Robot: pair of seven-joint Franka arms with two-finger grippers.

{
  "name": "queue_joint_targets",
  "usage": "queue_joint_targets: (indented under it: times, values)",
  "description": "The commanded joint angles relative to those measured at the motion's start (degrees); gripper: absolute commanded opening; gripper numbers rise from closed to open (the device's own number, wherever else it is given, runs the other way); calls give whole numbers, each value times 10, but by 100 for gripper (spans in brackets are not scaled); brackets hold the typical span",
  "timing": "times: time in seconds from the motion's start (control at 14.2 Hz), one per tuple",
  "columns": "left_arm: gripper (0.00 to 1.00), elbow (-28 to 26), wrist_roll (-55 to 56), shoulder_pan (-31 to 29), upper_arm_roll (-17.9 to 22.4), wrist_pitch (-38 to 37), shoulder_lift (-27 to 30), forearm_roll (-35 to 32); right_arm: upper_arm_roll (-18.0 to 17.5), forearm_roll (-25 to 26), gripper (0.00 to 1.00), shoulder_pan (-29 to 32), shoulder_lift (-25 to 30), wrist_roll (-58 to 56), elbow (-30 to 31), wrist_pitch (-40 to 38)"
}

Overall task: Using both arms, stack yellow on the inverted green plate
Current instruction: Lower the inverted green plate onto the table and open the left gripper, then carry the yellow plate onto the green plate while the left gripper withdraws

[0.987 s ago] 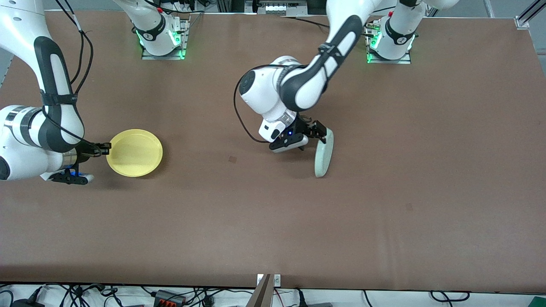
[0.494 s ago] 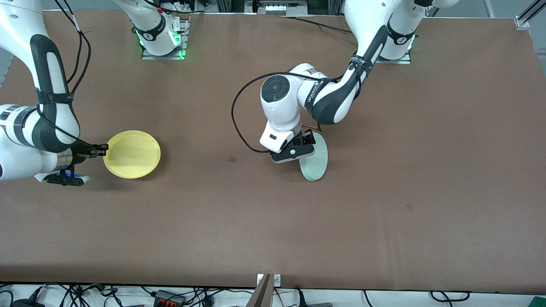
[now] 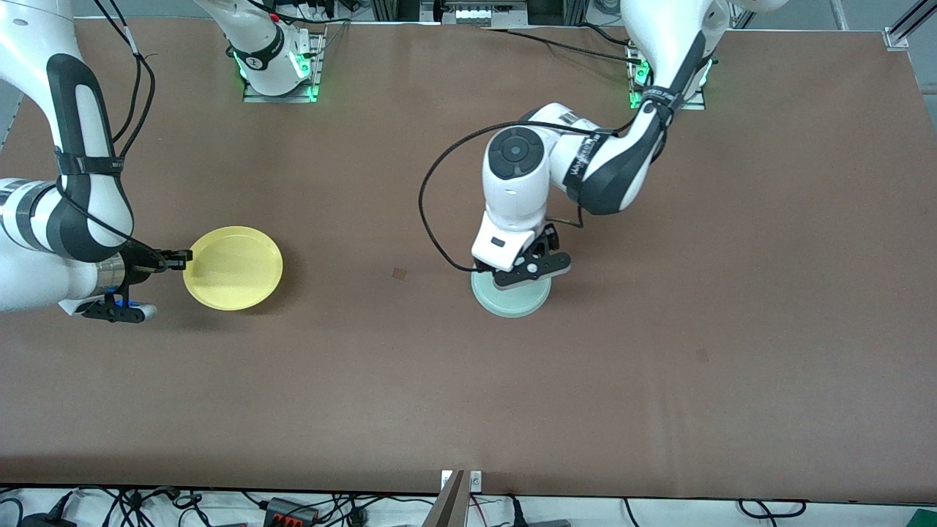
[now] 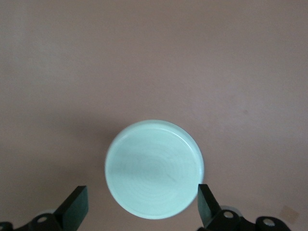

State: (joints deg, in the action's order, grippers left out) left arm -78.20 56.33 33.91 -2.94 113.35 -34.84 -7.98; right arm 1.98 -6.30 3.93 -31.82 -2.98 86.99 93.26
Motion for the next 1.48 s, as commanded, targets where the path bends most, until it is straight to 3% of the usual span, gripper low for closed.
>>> queue_joint_targets:
  times: [0.0,0.21,0.42,0.78,0.99,1.06,1.13,1.2,1.34,1.41]
  values:
    - [100,-16,-100,-59,-6,-61,40,14,-1,-18,0,-27,4,2,-14,-15]
    - [100,-20,-263,-118,-5,-131,61,8,-1,-58,0,-60,3,17,-16,-14]
    - [100,-20,-399,-184,-6,-156,80,8,-2,-83,0,-110,-12,86,-43,-6]
    - [100,-19,-521,-260,-7,-182,150,15,-1,-176,0,-223,-67,255,-117,22]
    - [100,-18,-609,-288,-8,-208,187,25,-5,-200,0,-263,-88,311,-127,65]
    - [100,-21,-620,-312,-21,-207,200,32,-12,-235,0,-279,-96,325,-127,84]
    - [100,-32,-622,-366,-81,-208,211,35,-13,-264,0,-290,-104,339,-127,110]
    - [100,-42,-615,-408,-115,-207,227,35,-13,-283,0,-304,-111,351,-127,145]
    - [100,-76,-620,-406,-110,-198,265,36,-14,-288,0,-334,-117,363,-126,177]
    - [100,-111,-622,-395,-88,-182,291,38,-13,-288,0,-345,-125,366,-126,179]
